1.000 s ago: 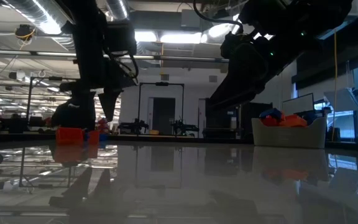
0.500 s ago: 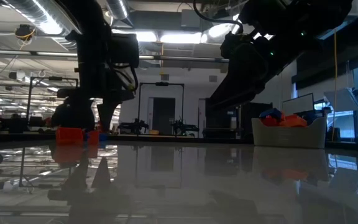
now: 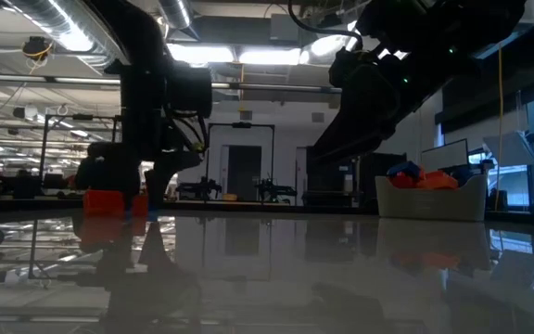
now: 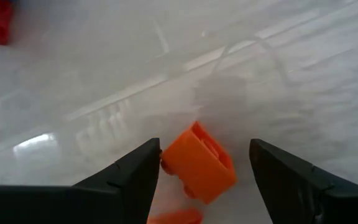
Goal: Sort blocks by size
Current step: Put the orange game piece into the transparent bin, then put the blue game piece into the transparent bin
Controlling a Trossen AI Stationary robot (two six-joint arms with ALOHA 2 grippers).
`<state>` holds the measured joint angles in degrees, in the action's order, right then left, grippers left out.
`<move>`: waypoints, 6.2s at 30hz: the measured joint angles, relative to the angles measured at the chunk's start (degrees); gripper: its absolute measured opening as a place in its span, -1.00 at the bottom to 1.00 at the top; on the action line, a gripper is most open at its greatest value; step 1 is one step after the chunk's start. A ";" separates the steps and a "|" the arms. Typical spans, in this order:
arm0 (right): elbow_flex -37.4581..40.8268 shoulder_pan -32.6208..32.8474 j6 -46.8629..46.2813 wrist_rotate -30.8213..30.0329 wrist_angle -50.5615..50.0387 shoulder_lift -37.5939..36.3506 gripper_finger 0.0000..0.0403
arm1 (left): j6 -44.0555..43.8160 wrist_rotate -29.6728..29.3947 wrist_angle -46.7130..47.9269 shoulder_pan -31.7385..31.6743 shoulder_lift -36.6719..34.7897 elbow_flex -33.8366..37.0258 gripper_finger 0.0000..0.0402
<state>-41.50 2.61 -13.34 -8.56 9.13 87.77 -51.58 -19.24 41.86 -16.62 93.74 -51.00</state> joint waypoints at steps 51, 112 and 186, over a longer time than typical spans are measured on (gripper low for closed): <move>0.00 0.00 -0.01 0.00 -0.18 -0.02 0.46 | 6.94 0.76 -0.49 23.40 -18.77 -5.38 -0.58; 0.00 0.00 -0.04 0.00 0.58 -0.02 0.46 | -30.03 8.97 18.27 62.61 -25.17 -1.83 0.07; 0.00 0.00 0.37 -0.02 0.56 -0.01 0.46 | 33.60 -6.00 -4.91 -24.93 6.45 -10.03 -0.01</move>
<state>-41.50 2.61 -12.97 -8.58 9.68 87.76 -17.98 -25.24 36.95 -41.55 100.19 -61.04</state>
